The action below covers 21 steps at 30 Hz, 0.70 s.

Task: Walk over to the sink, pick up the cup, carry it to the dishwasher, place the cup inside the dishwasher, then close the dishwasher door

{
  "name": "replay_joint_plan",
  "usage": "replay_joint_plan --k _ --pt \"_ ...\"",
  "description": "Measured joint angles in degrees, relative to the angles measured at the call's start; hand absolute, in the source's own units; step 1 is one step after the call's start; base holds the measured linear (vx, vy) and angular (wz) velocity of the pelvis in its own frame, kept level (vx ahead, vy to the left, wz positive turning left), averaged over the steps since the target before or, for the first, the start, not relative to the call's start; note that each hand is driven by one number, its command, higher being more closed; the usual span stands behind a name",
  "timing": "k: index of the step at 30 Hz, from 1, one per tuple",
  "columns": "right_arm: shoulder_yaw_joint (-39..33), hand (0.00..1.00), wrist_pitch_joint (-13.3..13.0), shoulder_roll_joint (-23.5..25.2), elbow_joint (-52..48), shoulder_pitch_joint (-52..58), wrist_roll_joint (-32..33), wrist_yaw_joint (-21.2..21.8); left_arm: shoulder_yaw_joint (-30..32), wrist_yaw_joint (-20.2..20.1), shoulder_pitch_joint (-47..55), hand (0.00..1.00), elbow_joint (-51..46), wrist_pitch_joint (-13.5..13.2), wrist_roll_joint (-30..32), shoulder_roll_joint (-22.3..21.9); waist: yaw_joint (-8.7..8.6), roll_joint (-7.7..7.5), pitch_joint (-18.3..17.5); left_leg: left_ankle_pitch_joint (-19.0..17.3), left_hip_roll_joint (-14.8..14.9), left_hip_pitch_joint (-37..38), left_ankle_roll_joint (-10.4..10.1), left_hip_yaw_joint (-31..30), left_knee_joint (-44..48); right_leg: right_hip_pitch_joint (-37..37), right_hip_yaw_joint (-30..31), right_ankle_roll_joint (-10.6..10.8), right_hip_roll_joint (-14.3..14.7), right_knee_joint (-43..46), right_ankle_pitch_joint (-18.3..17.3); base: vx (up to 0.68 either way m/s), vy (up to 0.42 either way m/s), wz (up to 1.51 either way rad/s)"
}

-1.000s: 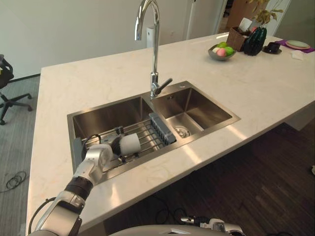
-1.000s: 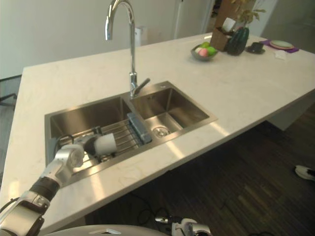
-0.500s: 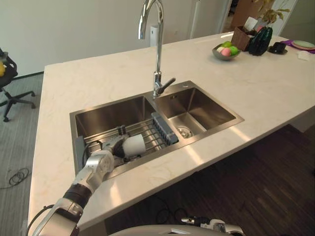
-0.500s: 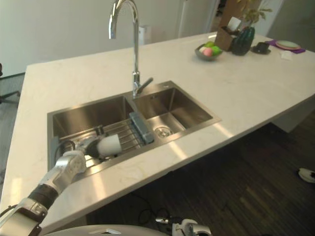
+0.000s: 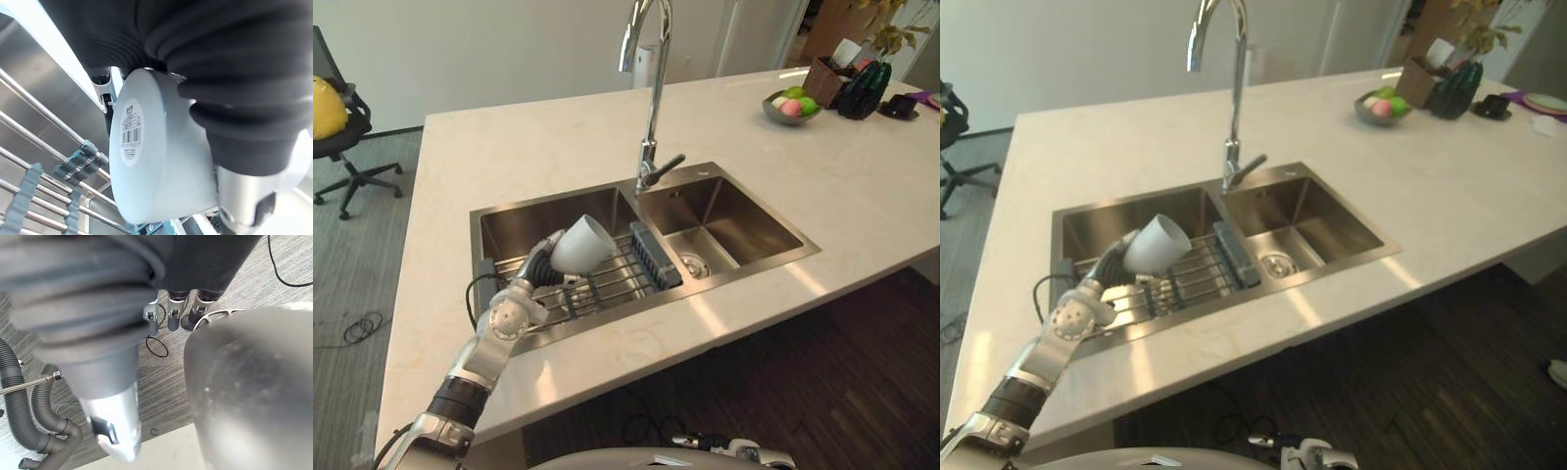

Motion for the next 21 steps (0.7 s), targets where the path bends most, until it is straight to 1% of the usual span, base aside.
replay_joint_plan --k 1,2,3,5,8,9,10,11,12,13,14,17,19,21 --pt "0.00 0.00 0.00 0.00 0.00 0.01 0.02 -0.03 0.35 0.03 0.12 1.00 -0.02 -0.01 -1.45 -0.13 0.04 -0.04 0.03 0.00 -0.06 0.00 0.01 -0.14 0.00 0.05 -0.11 0.03 -0.05 0.00 -0.02 0.01 0.021 0.13" --pt "-0.03 0.00 0.07 0.23 0.25 -0.02 0.86 -0.13 4.46 -0.04 1.18 1.00 -2.60 -0.45 -15.19 -2.41 1.57 -0.96 0.72 -0.02 -0.29 -0.01 0.03 -0.54 0.00 0.18 -0.29 0.10 -0.22 0.03 -0.06 0.02 0.018 0.07" --pt "-0.04 0.00 0.14 0.23 0.30 -0.05 1.46 -0.21 5.34 -0.09 1.19 1.00 -2.90 -0.48 -18.23 -2.51 1.82 -1.08 0.78 -0.03 -0.33 -0.01 0.04 -0.55 0.00 0.19 -0.32 0.12 -0.25 0.05 -0.08 0.03 0.017 0.05" --pt "-0.12 0.00 0.16 0.16 0.35 -0.03 2.08 -0.27 7.12 -0.10 1.20 1.00 -3.85 -0.59 -21.39 -2.89 2.04 -1.21 0.89 -0.03 -0.39 -0.09 0.04 -0.55 0.00 0.19 -0.43 0.16 -0.30 0.12 -0.10 0.01 0.003 0.02" --pt "-0.11 0.00 0.29 0.06 0.37 0.02 2.48 -0.32 9.22 -0.13 1.33 1.00 -4.50 -0.78 -23.49 -4.19 2.54 -1.21 0.90 -0.02 -0.46 -0.08 0.04 -0.75 0.00 0.36 -0.69 0.16 -0.34 0.33 -0.11 0.01 0.002 0.04" --pt "-0.11 0.00 0.48 0.00 0.37 0.02 3.66 -0.72 10.42 0.36 2.49 1.00 -6.00 -1.33 -25.59 -5.00 2.52 -1.21 0.91 -0.01 -0.47 -0.08 0.04 -0.86 0.00 0.43 -0.80 0.15 -0.35 0.34 -0.11 0.00 -0.001 0.05" --pt "-0.15 0.00 0.55 -0.10 0.37 0.22 5.10 -1.30 11.58 0.94 4.15 1.00 -8.18 -2.89 -26.81 -5.93 2.63 -1.23 0.92 -0.01 -0.48 -0.08 0.05 -0.94 0.00 0.49 -0.93 0.15 -0.36 0.34 -0.12 0.00 -0.001 0.05" --pt "-0.15 0.00 0.56 -0.10 0.37 0.29 5.46 -1.48 12.09 1.27 4.87 1.00 -9.18 -3.69 -27.22 -6.28 2.76 -1.25 0.93 0.00 -0.48 -0.08 0.06 -1.01 0.00 0.53 -1.02 0.15 -0.36 0.34 -0.12 0.00 -0.003 0.08" --pt "-0.17 0.00 0.65 -0.16 0.37 0.44 6.34 -1.70 12.97 1.42 5.78 1.00 -10.57 -5.09 -27.22 -6.72 3.04 -1.29 0.96 0.07 -0.50 -0.08 0.13 -1.29 0.00 0.66 -1.31 0.13 -0.37 0.34 -0.15 -0.01 -0.004 0.08" --pt "-0.24 0.00 0.65 -0.19 0.36 0.57 6.48 -1.71 13.14 1.43 5.89 1.00 -10.96 -5.53 -27.22 -6.71 3.23 -1.32 0.99 0.11 -0.51 -0.08 0.16 -1.43 0.00 0.73 -1.44 0.14 -0.37 0.34 -0.16 -0.03 -0.006 0.14" --pt "-0.49 0.00 0.72 -0.21 0.37 0.86 6.74 -1.75 14.03 1.25 5.91 1.00 -11.54 -7.10 -27.26 -6.74 3.88 -1.38 1.08 0.25 -0.53 -0.03 0.28 -1.87 0.00 1.00 -1.80 0.14 -0.37 0.32 -0.17 -0.03 -0.005 0.10" --pt "-0.48 0.00 0.75 -0.18 0.34 0.96 6.94 -1.78 15.77 1.33 7.13 1.00 -15.32 -8.49 -28.07 -6.81 4.41 -1.63 1.66 0.43 -0.57 0.12 0.47 -2.30 -0.01 1.47 -2.45 0.15 -0.38 0.03 -0.25 -0.04 0.000 0.10" --pt "-0.63 0.00 0.54 -0.25 0.31 1.42 7.57 -1.80 16.52 1.43 8.09 1.00 -17.75 -9.37 -28.59 -7.84 4.74 -1.71 1.49 0.54 -0.55 -0.45 0.53 -2.44 -0.01 0.94 -2.41 0.08 -0.43 0.23 -0.21 -0.03 0.001 0.05" --pt "-1.80 0.00 0.36 -0.29 0.33 1.86 8.87 -1.83 17.52 1.66 8.67 1.00 -20.61 -11.22 -29.45 -9.60 5.46 -1.81 1.48 0.97 -0.58 -1.63 0.64 -3.02 0.00 0.01 -2.73 -0.14 -0.42 0.36 0.07 -0.03 0.002 0.08"
